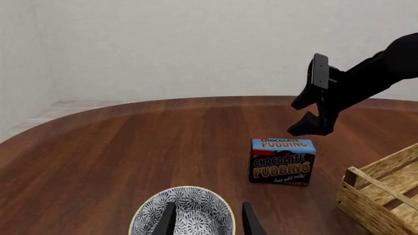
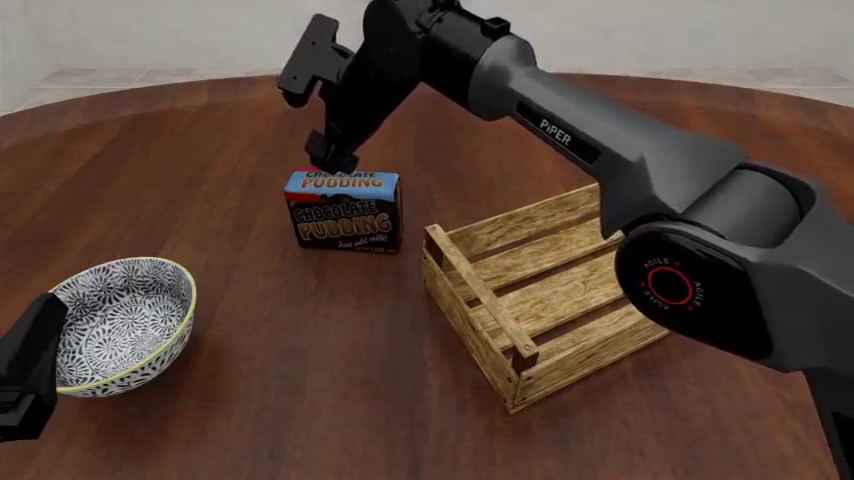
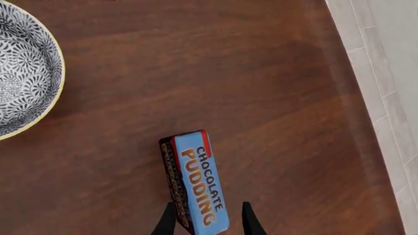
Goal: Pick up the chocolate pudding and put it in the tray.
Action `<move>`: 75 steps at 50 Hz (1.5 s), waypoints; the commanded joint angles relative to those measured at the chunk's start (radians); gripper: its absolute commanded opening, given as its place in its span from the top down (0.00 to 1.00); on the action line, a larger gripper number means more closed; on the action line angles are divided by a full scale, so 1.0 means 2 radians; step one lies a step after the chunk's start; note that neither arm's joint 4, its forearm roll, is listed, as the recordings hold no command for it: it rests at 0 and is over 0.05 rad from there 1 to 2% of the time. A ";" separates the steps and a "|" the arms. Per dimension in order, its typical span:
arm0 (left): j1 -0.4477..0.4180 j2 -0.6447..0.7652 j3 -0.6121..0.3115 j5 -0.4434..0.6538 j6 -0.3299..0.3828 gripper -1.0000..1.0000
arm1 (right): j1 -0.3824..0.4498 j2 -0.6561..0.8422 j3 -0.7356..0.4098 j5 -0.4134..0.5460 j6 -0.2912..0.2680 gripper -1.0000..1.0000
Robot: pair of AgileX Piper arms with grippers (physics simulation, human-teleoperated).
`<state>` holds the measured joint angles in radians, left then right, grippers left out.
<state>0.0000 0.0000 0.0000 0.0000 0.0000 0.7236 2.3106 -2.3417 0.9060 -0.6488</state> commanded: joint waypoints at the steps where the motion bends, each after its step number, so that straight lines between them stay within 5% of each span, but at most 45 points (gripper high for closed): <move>1: 0.000 0.000 0.000 0.000 0.000 0.00 | 0.000 -0.002 0.009 -0.007 0.006 0.00; 75: 0.000 0.000 0.000 0.000 0.000 0.00 | -0.005 0.010 0.022 -0.029 0.030 0.00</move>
<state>0.0000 0.0000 0.0000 0.0000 0.0000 0.7127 2.3337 -2.3101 0.8565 -0.5938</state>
